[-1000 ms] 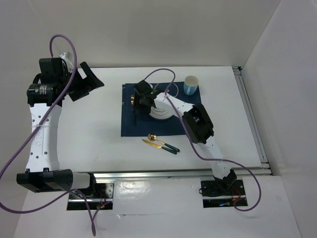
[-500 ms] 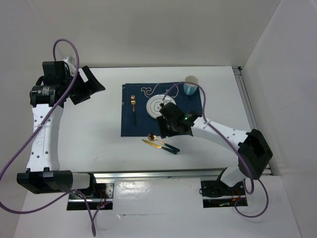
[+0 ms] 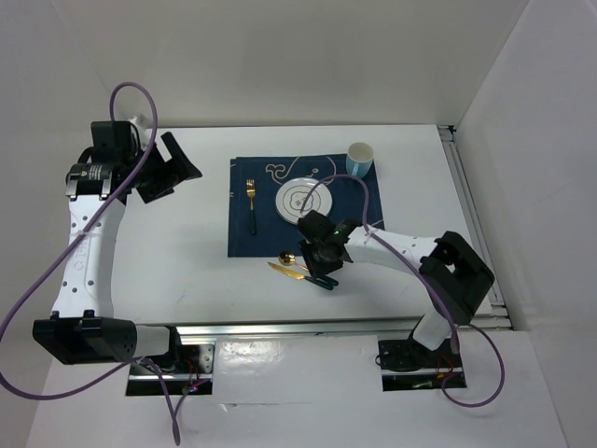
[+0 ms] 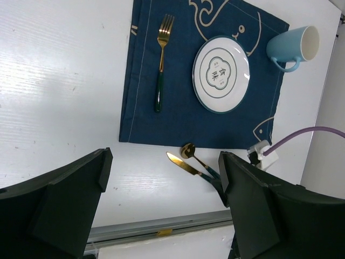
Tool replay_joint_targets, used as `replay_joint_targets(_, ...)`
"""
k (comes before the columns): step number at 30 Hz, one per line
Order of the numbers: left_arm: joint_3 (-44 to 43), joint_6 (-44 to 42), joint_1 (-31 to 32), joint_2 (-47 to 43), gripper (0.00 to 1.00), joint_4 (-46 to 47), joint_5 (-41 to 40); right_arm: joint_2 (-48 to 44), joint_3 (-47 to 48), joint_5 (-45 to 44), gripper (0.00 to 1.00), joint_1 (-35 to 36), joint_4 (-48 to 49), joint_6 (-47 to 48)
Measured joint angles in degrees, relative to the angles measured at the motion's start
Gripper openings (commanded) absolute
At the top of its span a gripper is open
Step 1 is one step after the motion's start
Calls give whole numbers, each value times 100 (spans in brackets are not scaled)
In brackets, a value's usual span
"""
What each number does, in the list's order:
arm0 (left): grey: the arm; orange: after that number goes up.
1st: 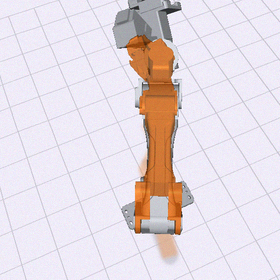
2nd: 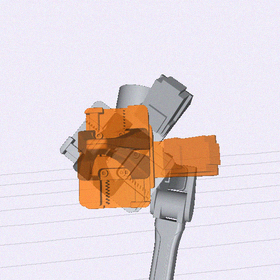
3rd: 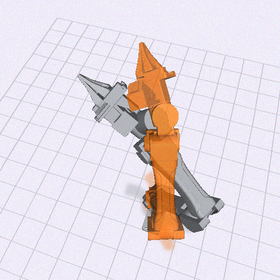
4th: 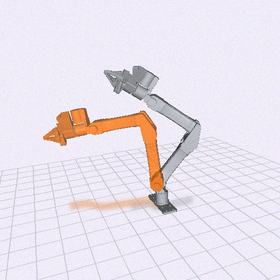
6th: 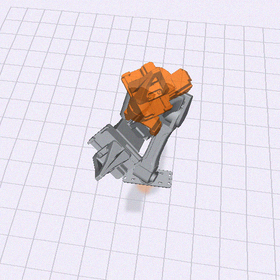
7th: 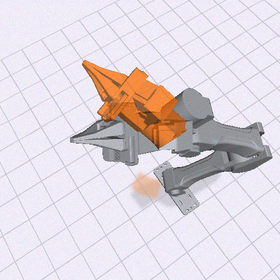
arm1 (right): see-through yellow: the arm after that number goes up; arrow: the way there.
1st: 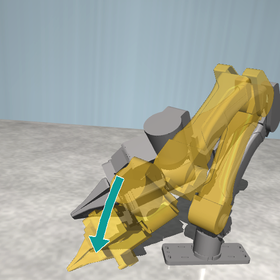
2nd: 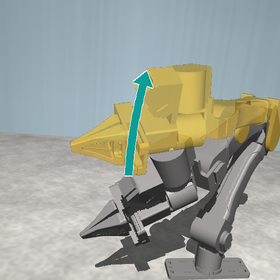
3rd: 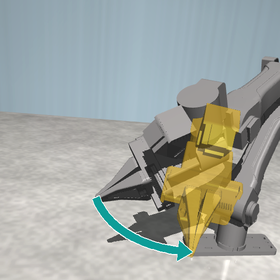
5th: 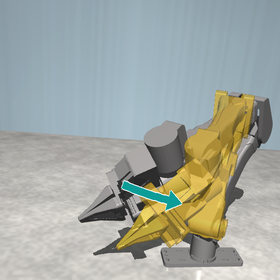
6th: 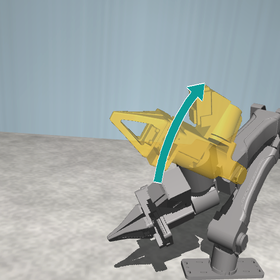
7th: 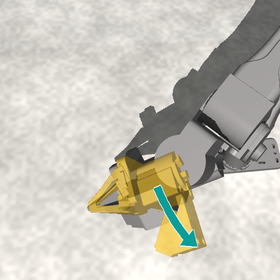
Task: Set the dinner table for one person
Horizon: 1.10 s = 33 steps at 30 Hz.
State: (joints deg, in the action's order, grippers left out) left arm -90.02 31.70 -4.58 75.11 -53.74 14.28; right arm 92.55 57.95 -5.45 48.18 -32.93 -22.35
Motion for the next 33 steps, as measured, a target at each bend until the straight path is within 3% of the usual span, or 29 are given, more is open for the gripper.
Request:
replay_joint_targets(7,17,0,26,0,100,24,-52,68,0,170,41,107,107,79)
replay_joint_targets(18,46,2,26,0,100,103,-57,197,-26,350,47,262,313,131)
replay_joint_targets(26,120,2,26,0,100,127,-68,544,-46,299,46,376,402,291)
replay_joint_targets(30,120,2,26,0,100,127,-74,544,-48,275,38,581,409,396)
replay_joint_targets(33,120,0,26,0,100,127,-76,546,-50,269,20,750,382,509)
